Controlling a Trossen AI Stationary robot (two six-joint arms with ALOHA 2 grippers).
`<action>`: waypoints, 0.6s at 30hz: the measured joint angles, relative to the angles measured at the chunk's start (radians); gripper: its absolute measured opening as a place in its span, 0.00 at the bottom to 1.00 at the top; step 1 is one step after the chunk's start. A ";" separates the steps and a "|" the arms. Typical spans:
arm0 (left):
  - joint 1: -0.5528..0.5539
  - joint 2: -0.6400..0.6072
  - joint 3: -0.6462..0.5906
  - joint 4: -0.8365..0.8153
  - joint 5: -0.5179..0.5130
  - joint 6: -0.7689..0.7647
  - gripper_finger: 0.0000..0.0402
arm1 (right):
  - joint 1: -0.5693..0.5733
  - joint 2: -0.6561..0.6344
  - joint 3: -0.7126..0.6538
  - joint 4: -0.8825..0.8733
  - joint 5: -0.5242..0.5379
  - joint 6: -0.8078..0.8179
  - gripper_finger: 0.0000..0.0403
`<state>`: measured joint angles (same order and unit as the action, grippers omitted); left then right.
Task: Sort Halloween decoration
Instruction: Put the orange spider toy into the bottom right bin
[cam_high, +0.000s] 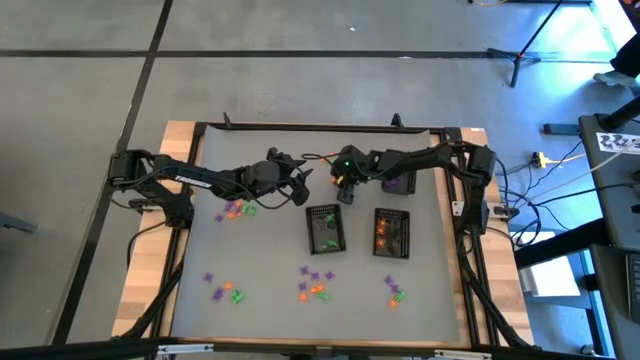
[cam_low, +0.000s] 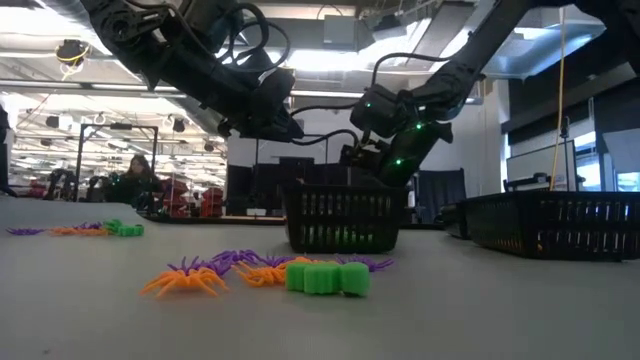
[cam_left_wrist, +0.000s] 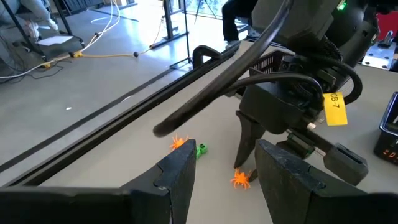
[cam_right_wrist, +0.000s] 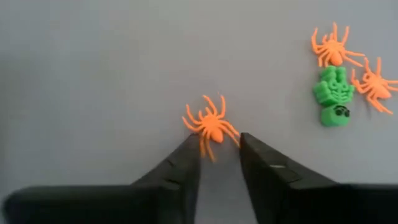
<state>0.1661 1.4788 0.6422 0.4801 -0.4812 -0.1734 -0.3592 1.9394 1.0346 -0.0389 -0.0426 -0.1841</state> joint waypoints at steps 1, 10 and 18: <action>0.000 0.000 0.000 0.000 0.000 0.000 0.39 | 0.000 0.000 0.001 -0.003 -0.002 0.000 0.20; 0.000 0.000 0.000 -0.007 0.000 0.000 0.39 | -0.001 -0.047 0.011 -0.083 0.039 0.008 0.04; 0.000 0.000 0.000 -0.051 0.000 -0.002 0.39 | 0.009 -0.207 0.013 -0.324 0.059 0.086 0.02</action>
<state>0.1657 1.4788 0.6422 0.4286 -0.4808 -0.1749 -0.3497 1.7325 1.0477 -0.3632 0.0163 -0.0984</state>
